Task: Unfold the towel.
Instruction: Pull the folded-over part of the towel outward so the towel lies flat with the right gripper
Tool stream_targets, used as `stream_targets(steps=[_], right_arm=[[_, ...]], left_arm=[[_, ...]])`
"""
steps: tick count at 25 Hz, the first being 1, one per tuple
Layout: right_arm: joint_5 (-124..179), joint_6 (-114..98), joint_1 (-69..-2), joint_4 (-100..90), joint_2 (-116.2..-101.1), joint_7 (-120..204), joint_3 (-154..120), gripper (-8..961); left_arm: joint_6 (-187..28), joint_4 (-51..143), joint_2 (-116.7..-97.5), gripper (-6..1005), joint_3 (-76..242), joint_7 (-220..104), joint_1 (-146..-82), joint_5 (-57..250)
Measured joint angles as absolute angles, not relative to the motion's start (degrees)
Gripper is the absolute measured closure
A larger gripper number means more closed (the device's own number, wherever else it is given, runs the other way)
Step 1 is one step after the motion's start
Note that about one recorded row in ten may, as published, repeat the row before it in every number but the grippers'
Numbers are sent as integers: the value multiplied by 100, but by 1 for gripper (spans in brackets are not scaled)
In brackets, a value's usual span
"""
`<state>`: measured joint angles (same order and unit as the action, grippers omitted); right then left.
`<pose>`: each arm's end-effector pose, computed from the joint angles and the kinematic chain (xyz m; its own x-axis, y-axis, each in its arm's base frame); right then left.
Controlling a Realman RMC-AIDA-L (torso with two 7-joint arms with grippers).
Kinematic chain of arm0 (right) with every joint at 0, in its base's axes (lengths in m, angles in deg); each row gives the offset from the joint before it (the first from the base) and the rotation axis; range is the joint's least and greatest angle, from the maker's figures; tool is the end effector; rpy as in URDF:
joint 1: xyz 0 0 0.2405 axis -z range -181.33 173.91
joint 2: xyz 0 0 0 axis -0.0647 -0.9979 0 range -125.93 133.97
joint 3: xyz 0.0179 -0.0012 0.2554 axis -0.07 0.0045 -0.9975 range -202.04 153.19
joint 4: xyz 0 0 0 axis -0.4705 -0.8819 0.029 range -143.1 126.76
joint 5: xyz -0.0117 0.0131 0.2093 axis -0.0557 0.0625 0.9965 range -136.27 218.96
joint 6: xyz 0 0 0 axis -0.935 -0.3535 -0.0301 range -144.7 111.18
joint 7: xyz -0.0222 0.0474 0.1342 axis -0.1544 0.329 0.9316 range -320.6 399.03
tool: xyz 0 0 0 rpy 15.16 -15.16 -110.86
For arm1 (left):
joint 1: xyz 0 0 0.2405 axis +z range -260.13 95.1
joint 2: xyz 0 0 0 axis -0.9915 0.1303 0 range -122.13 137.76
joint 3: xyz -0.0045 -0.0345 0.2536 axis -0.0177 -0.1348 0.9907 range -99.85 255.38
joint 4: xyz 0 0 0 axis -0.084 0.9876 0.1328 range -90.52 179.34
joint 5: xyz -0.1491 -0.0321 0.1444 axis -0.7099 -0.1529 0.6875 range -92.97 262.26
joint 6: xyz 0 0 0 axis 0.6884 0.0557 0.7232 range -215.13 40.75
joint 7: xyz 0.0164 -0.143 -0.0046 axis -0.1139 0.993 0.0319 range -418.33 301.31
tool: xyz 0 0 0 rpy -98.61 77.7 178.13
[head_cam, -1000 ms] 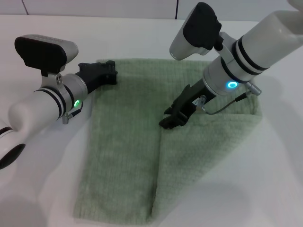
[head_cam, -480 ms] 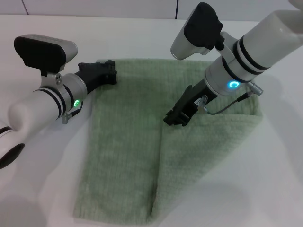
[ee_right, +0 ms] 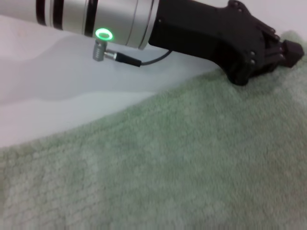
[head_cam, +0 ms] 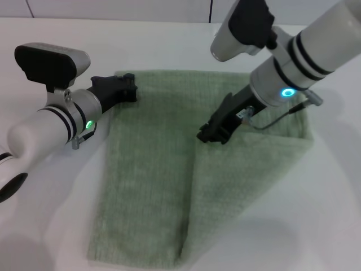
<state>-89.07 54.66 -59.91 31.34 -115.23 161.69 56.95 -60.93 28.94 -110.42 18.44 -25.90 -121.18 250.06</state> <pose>0.1328 0.3943 -0.0859 0.9125 -0.3575 0.1987 -0.3333 -0.9316 -0.1453 -0.2808 0.4003 -0.0827 0.7013 0.4264 0.5713 0.7116 -0.3708 -0.5968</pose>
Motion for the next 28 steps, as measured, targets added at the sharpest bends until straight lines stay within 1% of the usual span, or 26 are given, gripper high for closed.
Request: stream_targets(steps=[16, 21, 28], right_arm=[[-9354, 7264, -5334, 4880, -11509, 16873, 5585, 884], [-9551, 7703, -5265, 5211, -11506, 17020, 5531, 886], [-9857, 8387, -5335, 5572, -11509, 17314, 5501, 888]], left_arm=[[-6024, 2876, -11031, 986, 1844, -2580, -12021, 25006], [-6020, 2849, -11031, 984, 1844, -2595, -12022, 25006], [-6020, 2817, -11025, 980, 1844, -2601, -12006, 25006]])
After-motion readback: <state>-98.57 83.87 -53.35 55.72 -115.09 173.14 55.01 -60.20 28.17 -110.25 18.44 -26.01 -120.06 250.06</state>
